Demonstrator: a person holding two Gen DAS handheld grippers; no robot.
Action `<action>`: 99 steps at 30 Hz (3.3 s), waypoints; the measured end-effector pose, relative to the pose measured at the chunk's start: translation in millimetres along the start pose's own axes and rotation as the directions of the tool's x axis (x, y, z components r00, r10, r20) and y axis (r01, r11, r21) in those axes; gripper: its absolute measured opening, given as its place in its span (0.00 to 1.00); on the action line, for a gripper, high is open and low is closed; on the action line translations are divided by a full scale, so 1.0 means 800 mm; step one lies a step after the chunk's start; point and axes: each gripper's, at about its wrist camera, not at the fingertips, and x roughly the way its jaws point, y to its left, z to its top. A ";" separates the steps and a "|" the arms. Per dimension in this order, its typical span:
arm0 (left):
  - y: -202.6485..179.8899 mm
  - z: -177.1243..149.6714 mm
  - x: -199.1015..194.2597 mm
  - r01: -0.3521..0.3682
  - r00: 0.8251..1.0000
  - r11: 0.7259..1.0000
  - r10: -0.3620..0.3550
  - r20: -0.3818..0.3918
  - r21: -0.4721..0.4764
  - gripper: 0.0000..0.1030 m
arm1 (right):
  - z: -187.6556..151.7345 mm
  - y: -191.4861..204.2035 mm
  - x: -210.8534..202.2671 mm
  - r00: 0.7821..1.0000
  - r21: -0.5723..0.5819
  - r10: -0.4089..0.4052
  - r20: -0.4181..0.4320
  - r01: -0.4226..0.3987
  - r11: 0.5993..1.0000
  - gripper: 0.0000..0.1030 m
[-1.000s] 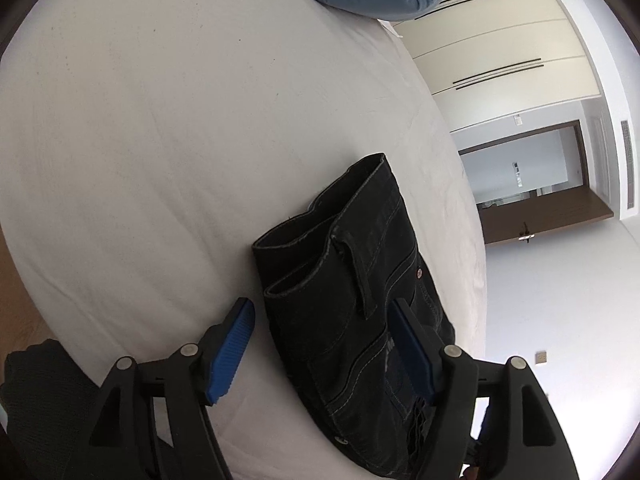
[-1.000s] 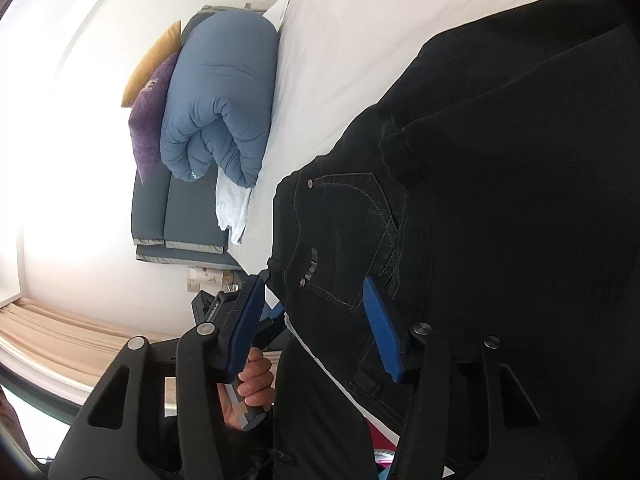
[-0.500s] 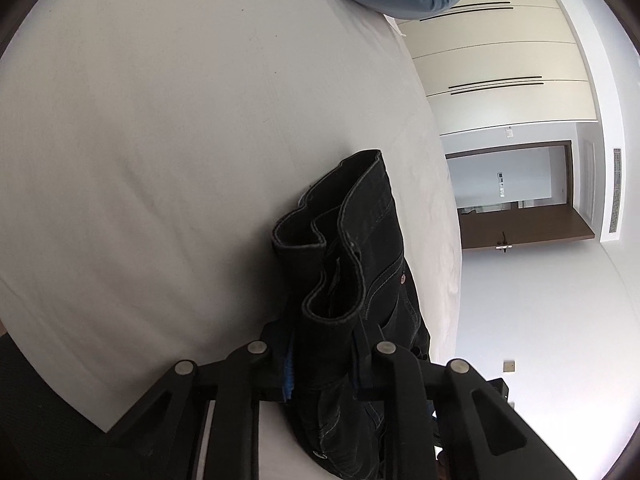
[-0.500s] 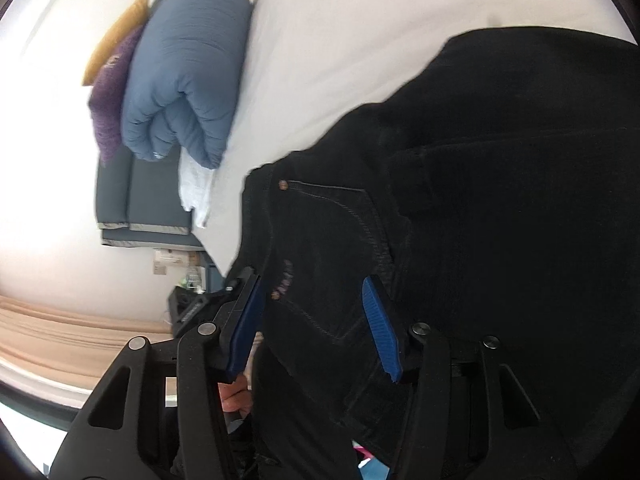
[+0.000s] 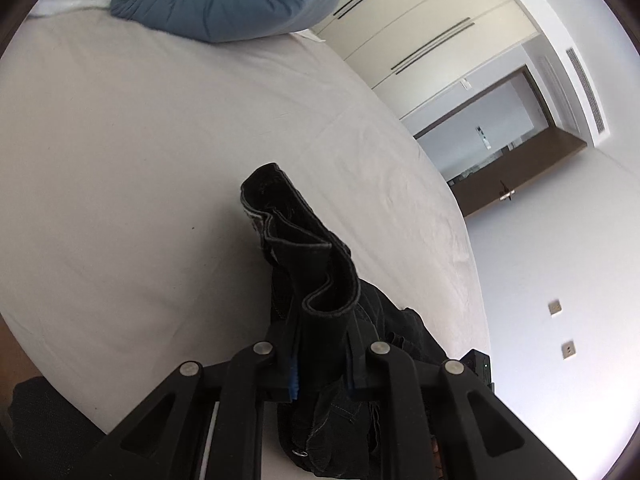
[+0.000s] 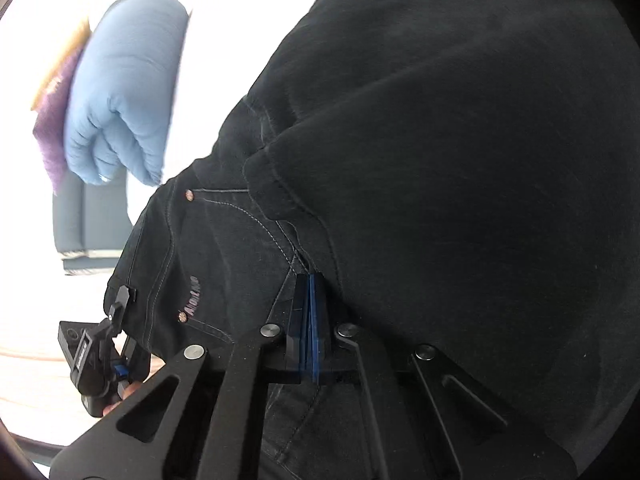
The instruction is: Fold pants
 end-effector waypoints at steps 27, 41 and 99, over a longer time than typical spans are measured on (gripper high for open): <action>-0.290 -0.221 0.096 -0.092 0.982 0.576 0.187 -0.022 0.812 0.16 | -0.022 0.077 -0.232 0.993 -0.314 0.116 0.002 -0.109 0.943 0.78; -0.326 -0.326 0.113 -0.055 0.984 0.290 0.177 0.003 0.955 0.16 | -0.045 -0.054 -0.246 0.998 -0.022 0.022 0.051 -0.021 1.000 0.78; -0.226 -0.149 0.129 0.205 0.944 0.680 0.052 -0.326 0.704 0.61 | -0.051 -0.082 -0.257 0.960 -0.138 0.181 0.215 -0.154 0.978 0.21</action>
